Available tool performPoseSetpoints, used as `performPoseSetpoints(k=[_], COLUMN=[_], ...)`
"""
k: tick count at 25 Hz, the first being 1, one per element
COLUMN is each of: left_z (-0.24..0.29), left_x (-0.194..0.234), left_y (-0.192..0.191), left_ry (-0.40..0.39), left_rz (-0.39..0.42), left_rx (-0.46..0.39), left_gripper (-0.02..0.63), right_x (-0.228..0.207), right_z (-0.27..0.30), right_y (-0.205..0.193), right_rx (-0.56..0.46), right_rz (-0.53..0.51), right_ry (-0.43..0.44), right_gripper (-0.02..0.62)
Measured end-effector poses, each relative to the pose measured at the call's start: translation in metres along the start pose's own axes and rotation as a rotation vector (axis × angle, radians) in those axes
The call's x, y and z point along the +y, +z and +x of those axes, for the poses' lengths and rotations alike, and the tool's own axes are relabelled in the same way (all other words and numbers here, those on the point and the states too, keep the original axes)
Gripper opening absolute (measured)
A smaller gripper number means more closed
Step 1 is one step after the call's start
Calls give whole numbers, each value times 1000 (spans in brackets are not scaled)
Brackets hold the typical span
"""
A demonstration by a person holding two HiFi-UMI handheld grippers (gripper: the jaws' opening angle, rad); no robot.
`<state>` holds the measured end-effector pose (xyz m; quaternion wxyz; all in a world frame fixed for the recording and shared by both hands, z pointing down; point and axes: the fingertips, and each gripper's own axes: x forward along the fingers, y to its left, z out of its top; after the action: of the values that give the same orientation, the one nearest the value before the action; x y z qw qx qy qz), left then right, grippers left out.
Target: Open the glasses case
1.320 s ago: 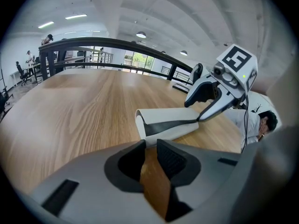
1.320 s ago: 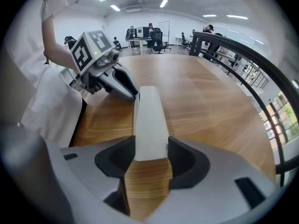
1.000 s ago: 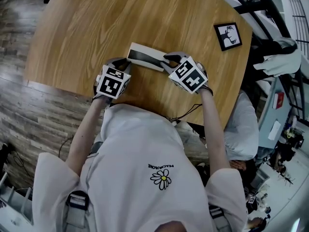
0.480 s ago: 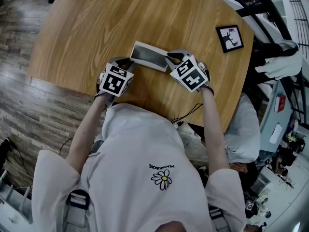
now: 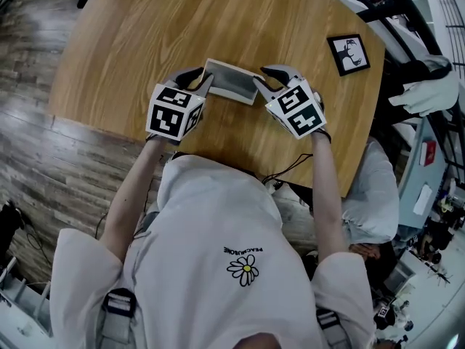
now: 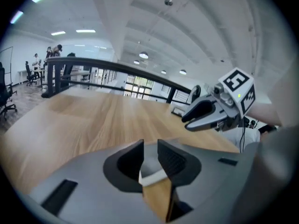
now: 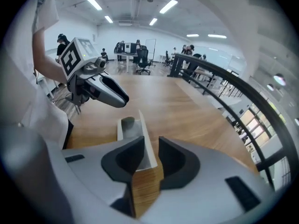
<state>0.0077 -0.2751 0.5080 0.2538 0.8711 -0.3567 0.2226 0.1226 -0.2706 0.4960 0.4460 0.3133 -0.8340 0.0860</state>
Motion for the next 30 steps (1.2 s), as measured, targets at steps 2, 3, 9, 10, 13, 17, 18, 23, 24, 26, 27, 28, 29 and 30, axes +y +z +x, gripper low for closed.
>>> performPoseSetpoints(k=[2, 3, 9, 10, 13, 17, 18, 23, 24, 26, 27, 28, 29, 30], left_z=[-15, -24, -73, -81, -96, -105, -108, -111, -109, -106, -105, -105, -105, -105], left_x=[-9, -15, -58, -64, -83, -106, -110, -125, -125, -126, -126, -126, -126, -126], left_y=[55, 84, 215, 228, 254, 267, 266, 251, 248, 244, 243, 242, 242, 241], left_ry=[-3, -3, 22, 38, 104, 121, 111, 109, 107, 107, 109, 109, 110, 109], left_rz=[46, 80, 227, 230, 241, 275, 272, 312, 312, 312, 313, 312, 309, 306], left_rx=[-123, -184, -519, -565, -667, -726, -737, -752, -744, -732, -729, -728, -728, -728], left_gripper=[101, 100, 32, 24, 17, 17, 17, 16, 15, 17, 16, 15, 17, 15], right_x=[-17, -27, -63, -64, -68, -65, -63, -53, -52, -50, -50, -49, -49, -48], right_z=[-26, -42, -158, -174, -216, -244, -245, -239, -238, -238, -237, -237, -237, -238], right_y=[31, 48, 125, 132, 138, 120, 114, 90, 87, 82, 80, 80, 80, 80], right_rx=[-124, -195, -622, -682, -804, -948, -966, -946, -942, -935, -931, -926, -922, -918], right_rz=[10, 20, 142, 163, 216, 384, 413, 434, 437, 441, 439, 434, 427, 419], right_ry=[-85, -137, -456, -499, -630, -743, -754, -771, -770, -767, -768, -769, -772, -775], right_gripper=[97, 81, 8, 8, 7, 6, 5, 5, 5, 5, 5, 5, 5, 5])
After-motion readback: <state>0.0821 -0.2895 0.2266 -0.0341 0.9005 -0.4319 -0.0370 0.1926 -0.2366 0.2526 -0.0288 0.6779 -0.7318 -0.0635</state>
